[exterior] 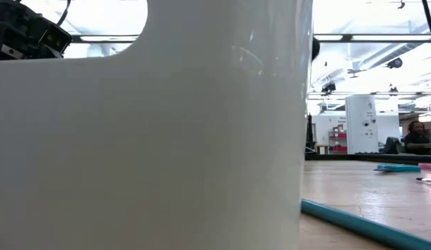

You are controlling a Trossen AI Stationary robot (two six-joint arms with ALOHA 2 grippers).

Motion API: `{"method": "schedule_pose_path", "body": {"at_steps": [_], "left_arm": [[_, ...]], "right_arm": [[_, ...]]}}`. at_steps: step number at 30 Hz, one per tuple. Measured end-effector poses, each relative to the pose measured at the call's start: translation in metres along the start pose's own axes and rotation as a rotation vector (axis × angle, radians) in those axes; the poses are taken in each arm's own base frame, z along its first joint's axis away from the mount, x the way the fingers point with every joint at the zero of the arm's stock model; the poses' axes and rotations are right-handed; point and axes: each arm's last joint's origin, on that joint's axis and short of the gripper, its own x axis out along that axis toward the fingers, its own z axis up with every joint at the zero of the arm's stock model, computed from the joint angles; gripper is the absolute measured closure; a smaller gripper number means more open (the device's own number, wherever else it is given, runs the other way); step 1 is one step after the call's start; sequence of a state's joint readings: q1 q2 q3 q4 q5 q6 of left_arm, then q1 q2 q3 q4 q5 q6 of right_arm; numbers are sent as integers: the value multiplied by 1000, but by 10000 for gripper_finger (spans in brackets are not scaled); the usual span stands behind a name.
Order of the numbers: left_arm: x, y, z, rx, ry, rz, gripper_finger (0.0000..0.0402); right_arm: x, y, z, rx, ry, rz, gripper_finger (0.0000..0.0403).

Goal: Pick & Place Paint Supplies
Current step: Put the blue paint brush into the white bin

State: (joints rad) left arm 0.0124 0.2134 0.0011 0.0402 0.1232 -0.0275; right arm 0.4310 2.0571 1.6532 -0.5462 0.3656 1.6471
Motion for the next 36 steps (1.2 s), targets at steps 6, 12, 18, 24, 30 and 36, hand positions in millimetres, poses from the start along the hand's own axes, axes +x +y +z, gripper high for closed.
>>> {"method": "schedule_pose_path", "body": {"at_steps": [6, 12, 18, 24, 30, 36], "left_arm": [[0, 0, 0, 0, 0, 0, 297], [0, 0, 0, 0, 0, 0, 297], [0, 0, 0, 0, 0, 0, 297], [0, 0, 0, 0, 0, 0, 297], [0, 0, 0, 0, 0, 0, 297], [0, 0, 0, 0, 0, 0, 297]], "right_arm": [[9, -9, -2, 9, 3, 6, 381], [16, -14, -5, 0, 11, -13, 381], [36, -24, -13, -14, 85, -69, 381], [36, -23, -13, -15, 90, -66, 381], [37, -23, -11, -10, 87, -69, 379], [37, -22, -8, -6, 69, -59, 342]]}}
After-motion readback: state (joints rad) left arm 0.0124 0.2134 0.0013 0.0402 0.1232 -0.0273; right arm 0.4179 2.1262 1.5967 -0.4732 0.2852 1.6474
